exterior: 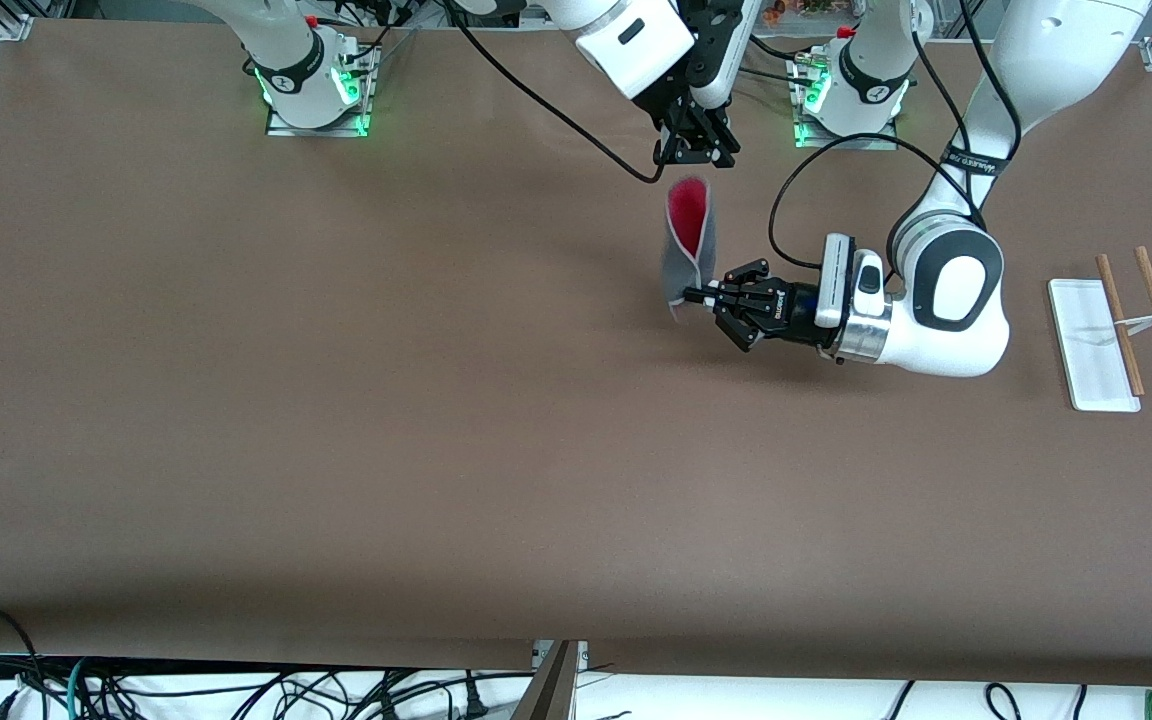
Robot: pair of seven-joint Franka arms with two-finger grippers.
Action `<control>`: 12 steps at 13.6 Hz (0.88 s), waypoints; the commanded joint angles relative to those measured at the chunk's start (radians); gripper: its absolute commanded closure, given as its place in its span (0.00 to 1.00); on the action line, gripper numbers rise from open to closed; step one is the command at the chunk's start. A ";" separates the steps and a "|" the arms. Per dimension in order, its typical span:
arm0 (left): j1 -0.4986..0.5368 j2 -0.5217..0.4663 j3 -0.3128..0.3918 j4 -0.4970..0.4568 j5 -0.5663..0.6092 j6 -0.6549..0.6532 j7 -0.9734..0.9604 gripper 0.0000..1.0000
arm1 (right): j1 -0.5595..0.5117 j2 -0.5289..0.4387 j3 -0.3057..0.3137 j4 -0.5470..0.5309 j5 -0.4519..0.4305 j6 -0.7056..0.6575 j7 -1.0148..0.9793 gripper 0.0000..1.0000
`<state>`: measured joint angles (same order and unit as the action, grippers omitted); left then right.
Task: Pass towel and hang on rack
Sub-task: 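Carry the towel with the left gripper while the right gripper withdraws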
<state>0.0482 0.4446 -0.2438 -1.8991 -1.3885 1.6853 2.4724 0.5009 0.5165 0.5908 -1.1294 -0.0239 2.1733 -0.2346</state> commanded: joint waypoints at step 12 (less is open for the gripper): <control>0.122 -0.070 0.032 0.259 0.457 -0.128 -0.594 1.00 | -0.388 -0.121 -0.048 0.022 0.008 -0.490 -0.003 0.00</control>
<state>0.1346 0.3695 -0.2089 -1.7050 -1.0206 1.6190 1.9962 0.2019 0.4256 0.5544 -1.0995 -0.0316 1.7236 -0.2378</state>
